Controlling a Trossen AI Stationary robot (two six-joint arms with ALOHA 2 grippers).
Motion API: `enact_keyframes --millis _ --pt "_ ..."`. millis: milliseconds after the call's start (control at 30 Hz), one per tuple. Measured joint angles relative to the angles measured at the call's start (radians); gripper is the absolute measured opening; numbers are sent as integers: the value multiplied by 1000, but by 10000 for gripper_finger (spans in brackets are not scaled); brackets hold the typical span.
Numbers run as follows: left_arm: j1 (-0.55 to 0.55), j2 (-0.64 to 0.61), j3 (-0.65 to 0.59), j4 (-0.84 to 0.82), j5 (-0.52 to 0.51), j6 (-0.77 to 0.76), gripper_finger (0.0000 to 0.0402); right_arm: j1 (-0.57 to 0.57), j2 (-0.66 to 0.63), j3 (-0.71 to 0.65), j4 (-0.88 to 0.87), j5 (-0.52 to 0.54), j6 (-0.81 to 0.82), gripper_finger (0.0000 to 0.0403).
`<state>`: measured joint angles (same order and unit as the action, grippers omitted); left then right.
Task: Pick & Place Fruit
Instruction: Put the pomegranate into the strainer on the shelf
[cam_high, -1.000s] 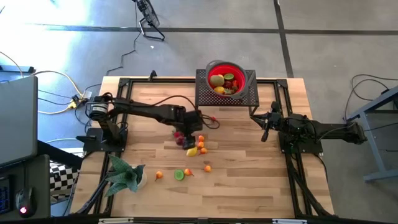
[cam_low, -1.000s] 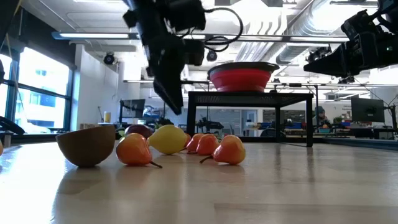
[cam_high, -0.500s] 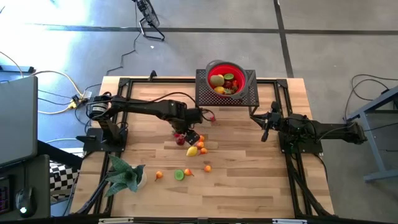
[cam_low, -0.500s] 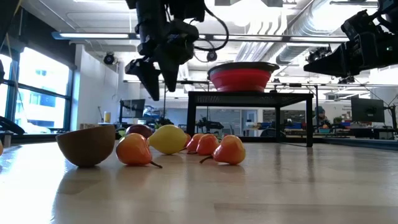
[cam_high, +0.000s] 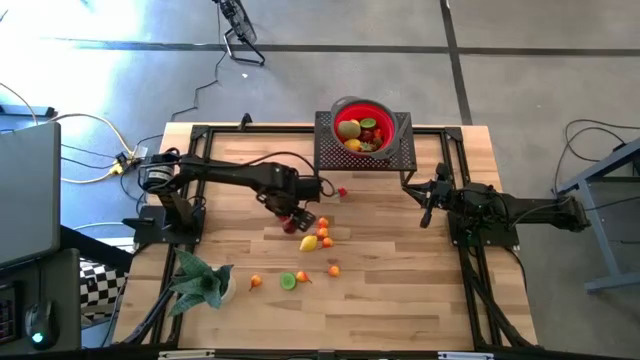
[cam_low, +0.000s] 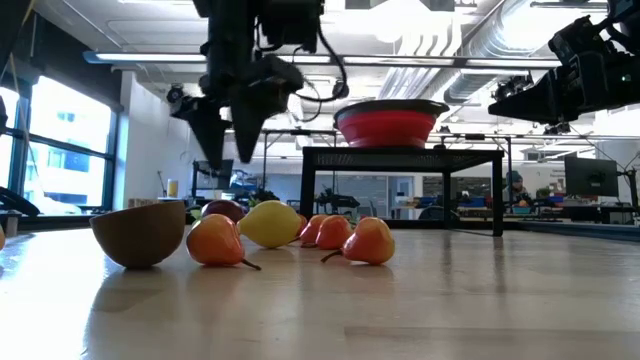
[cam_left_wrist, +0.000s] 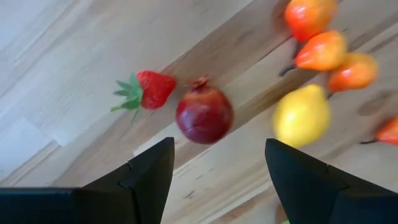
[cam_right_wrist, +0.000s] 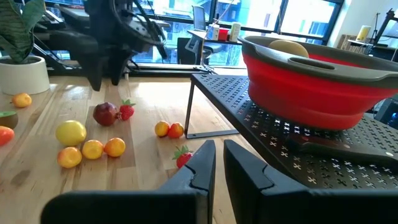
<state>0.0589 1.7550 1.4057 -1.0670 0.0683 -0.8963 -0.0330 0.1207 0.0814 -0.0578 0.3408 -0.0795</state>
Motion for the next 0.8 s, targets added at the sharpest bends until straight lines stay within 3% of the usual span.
enact_keyframes --millis 300,800 --pt "0 0 -122 84 0 0 243 0 0 0 0 0 0 26" --pt "0 0 -140 167 3 8 243 0 0 0 0 -2 0 26"
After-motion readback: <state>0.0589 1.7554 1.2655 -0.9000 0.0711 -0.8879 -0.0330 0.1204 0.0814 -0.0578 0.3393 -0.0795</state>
